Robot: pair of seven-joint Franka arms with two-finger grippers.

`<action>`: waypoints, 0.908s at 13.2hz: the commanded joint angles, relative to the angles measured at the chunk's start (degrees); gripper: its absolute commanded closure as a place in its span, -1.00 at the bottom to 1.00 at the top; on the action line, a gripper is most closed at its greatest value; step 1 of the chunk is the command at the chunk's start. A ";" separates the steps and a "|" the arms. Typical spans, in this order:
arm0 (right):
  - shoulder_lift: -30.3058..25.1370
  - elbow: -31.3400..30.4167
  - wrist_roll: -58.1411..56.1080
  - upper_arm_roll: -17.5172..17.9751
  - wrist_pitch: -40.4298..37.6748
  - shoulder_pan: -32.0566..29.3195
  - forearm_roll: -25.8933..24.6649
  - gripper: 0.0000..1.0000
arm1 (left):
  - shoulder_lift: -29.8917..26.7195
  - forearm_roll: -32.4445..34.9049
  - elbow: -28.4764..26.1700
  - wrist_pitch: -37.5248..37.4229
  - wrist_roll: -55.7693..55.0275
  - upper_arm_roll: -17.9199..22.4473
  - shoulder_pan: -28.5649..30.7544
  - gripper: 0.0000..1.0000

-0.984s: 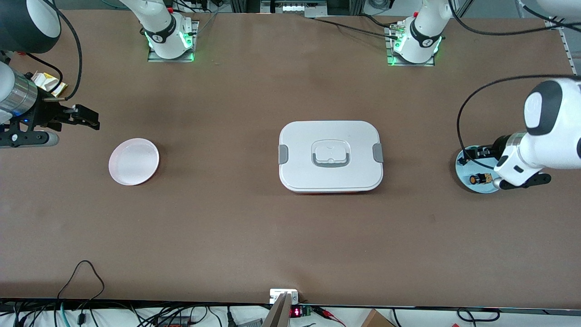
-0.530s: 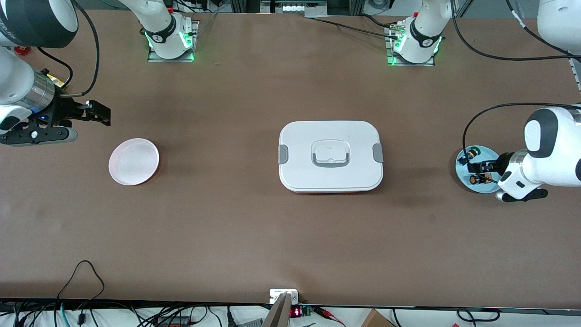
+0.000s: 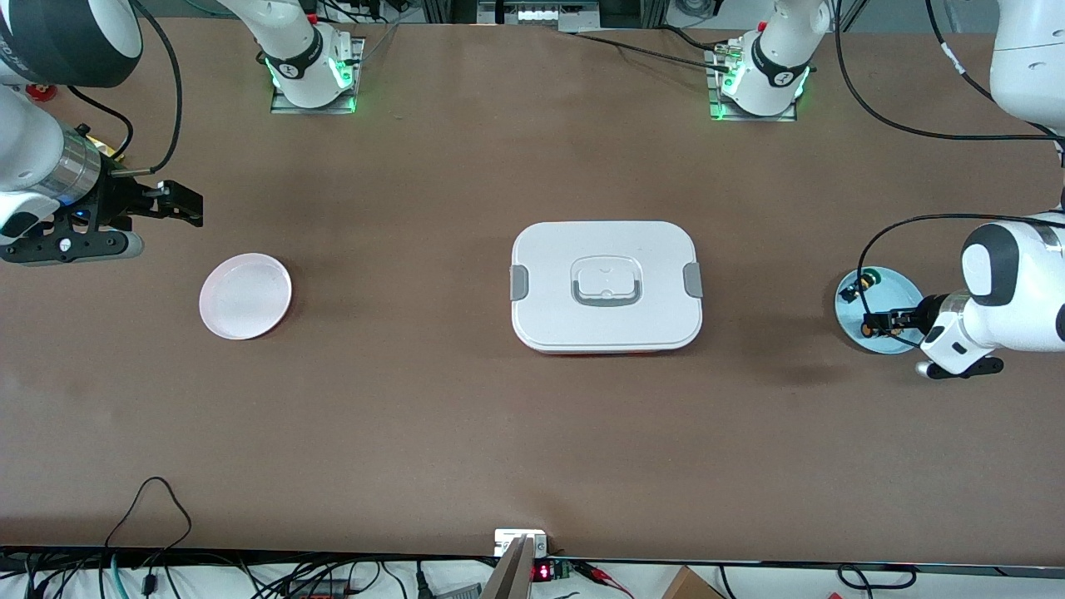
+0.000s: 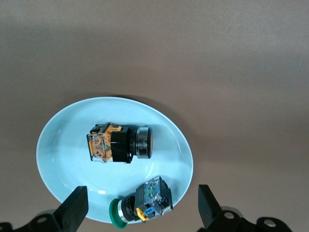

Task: Transfer orange switch to right arm and place
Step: 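Lower the left gripper onto the orange switch in the blue dish and grasp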

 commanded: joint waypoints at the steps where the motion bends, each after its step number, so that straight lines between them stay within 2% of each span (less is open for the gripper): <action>1: -0.12 0.95 0.26 0.00 -1.30 0.23 -0.22 -1.00 | -0.08 0.99 -0.86 2.29 1.17 -0.41 0.39 -1.00; 3: -0.12 0.95 0.34 0.00 -1.39 0.14 -0.05 -1.00 | 0.46 0.99 -3.23 4.91 1.08 -0.41 1.35 -1.00; 6: -0.12 0.95 0.17 0.00 -1.91 0.14 0.04 -1.00 | 1.42 0.90 -4.38 13.70 6.25 -0.41 2.32 -1.00; 11: -0.12 0.95 0.17 -0.08 -2.09 0.14 0.04 -1.00 | 1.42 0.90 -8.51 18.28 6.62 -0.49 3.38 -1.00; 12: -0.12 0.95 0.25 -0.08 -2.09 0.14 0.04 -1.00 | 1.60 0.90 -8.60 18.46 6.62 -0.49 3.38 -0.94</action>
